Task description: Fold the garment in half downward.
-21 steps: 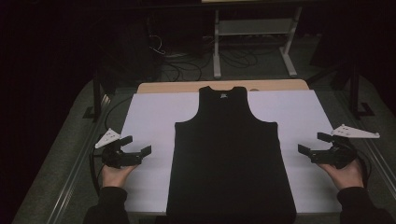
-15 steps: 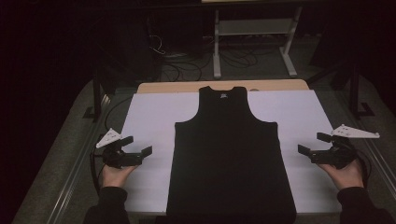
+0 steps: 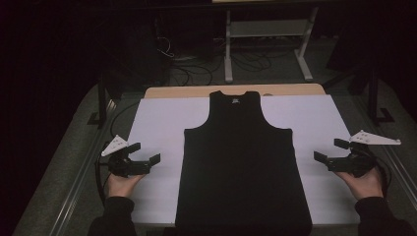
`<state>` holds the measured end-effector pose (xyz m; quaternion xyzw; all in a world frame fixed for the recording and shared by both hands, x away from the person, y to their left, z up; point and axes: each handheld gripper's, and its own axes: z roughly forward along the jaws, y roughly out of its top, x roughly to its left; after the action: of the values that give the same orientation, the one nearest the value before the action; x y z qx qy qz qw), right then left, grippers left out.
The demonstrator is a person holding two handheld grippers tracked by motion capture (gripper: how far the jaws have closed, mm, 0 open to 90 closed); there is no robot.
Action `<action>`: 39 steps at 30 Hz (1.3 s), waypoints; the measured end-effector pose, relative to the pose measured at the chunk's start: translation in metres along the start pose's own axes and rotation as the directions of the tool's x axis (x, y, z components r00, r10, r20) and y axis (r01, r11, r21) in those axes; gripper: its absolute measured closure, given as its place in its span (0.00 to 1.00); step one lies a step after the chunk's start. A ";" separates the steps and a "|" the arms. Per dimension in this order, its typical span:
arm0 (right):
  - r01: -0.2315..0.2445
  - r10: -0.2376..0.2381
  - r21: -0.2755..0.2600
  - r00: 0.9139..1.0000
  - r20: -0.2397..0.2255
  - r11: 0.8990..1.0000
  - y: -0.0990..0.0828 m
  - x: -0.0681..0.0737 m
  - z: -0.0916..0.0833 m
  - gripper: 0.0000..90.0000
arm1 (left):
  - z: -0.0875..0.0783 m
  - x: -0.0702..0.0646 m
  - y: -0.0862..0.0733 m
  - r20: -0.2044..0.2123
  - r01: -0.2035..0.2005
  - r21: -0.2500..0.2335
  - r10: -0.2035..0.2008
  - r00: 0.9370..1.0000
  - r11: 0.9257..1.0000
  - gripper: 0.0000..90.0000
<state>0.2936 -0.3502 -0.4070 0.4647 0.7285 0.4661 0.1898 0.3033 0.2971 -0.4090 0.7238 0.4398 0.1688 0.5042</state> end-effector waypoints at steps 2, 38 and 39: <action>0.003 -0.003 0.000 1.000 -0.005 1.000 0.001 0.000 0.001 0.00 | 0.000 0.000 0.000 0.003 0.000 -0.001 0.000 1.000 1.000 0.00; 0.057 -0.056 0.047 0.998 -0.023 0.997 0.041 -0.001 0.011 0.00 | 0.015 -0.003 0.032 0.032 -0.045 0.052 0.043 0.999 0.998 0.00; 0.058 -0.057 0.046 0.998 -0.021 0.997 0.043 -0.001 0.011 0.00 | 0.015 -0.003 0.032 0.032 -0.045 0.052 0.043 0.999 0.998 0.00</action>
<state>0.3233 -0.3399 -0.3758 0.4431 0.7541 0.4480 0.1851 0.3271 0.2826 -0.3872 0.7489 0.4203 0.1571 0.4877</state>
